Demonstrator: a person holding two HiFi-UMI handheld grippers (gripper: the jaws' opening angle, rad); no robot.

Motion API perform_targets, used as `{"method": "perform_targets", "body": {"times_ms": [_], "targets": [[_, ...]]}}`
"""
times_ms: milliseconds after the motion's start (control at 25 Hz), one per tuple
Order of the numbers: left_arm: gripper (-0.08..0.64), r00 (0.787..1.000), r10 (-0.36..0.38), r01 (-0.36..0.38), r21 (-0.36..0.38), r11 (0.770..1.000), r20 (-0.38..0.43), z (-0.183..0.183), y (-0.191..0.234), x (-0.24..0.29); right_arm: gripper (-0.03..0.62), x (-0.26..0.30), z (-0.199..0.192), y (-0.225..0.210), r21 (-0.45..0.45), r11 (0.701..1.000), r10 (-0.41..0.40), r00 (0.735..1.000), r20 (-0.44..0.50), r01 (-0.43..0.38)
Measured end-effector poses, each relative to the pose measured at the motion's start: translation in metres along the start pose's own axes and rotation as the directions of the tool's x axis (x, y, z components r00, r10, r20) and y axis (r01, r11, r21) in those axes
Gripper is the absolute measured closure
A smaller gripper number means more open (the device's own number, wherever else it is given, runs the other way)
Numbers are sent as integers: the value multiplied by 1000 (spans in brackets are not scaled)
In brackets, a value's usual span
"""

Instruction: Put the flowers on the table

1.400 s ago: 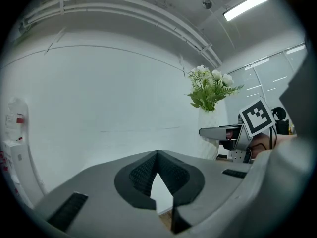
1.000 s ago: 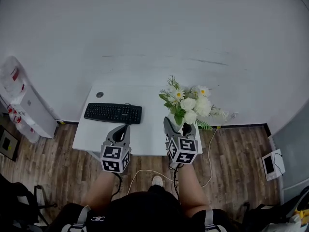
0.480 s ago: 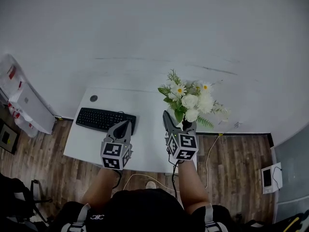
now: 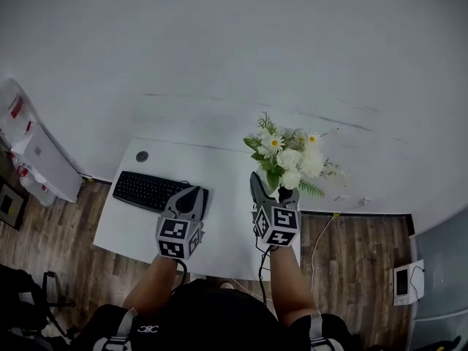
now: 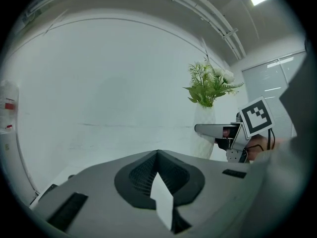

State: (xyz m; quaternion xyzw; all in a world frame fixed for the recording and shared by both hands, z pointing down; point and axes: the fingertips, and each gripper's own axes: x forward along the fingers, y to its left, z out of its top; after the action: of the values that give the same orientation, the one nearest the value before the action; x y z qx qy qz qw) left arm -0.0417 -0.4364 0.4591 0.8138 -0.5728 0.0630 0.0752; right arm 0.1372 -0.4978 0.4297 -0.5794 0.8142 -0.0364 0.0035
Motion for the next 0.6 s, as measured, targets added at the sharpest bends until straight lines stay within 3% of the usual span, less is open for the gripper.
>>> {"method": "perform_targets", "body": {"times_ms": [160, 320, 480, 600], "targets": [[558, 1000, -13, 13, 30, 999, -2, 2, 2, 3, 230, 7, -12, -5, 7, 1000, -27, 1000, -12, 27], [558, 1000, -17, 18, 45, 999, -12, 3, 29, 26, 230, 50, -28, -8, 10, 998, -57, 998, -25, 57], [558, 999, -11, 13, 52, 999, -34, -5, 24, 27, 231, 56, -38, -29, -7, 992, -124, 992, 19, 124], [558, 998, -6, 8, 41, 999, -55, -8, 51, 49, 230, 98, -53, -38, -2, 988, -154, 988, 12, 154]]}}
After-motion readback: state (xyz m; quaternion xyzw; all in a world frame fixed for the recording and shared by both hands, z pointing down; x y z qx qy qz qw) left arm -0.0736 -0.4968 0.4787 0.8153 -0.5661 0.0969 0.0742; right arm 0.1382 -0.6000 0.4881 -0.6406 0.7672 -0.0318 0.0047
